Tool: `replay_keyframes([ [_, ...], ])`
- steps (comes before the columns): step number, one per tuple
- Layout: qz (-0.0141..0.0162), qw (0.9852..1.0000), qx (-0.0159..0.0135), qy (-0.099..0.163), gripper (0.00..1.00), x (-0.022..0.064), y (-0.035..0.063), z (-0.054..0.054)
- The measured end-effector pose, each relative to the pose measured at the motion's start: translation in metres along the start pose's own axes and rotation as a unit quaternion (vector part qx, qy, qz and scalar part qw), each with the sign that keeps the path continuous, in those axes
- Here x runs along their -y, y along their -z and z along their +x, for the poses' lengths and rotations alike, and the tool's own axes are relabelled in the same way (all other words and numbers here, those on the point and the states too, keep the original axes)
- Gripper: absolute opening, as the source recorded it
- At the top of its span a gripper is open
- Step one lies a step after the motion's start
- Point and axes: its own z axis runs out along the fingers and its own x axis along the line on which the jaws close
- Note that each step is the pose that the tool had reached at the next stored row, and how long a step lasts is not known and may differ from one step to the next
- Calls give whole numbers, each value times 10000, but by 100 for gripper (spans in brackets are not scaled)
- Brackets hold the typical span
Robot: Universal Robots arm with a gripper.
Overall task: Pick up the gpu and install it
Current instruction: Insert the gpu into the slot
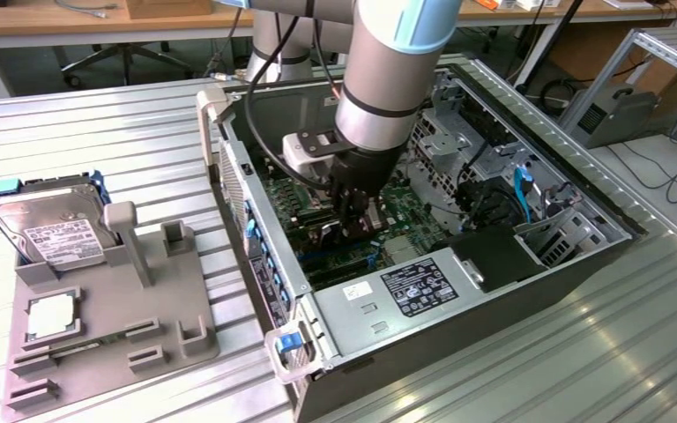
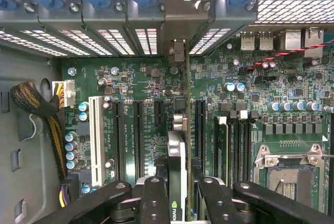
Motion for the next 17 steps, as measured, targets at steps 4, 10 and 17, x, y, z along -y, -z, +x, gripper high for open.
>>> replay_keyframes([
  [4,1,10000,2,0,27,-1,-2,0],
  [10,1,10000,1,1,27,-8,-7,0],
  [17,2,10000,1,1,27,-22,-15,-11],
])
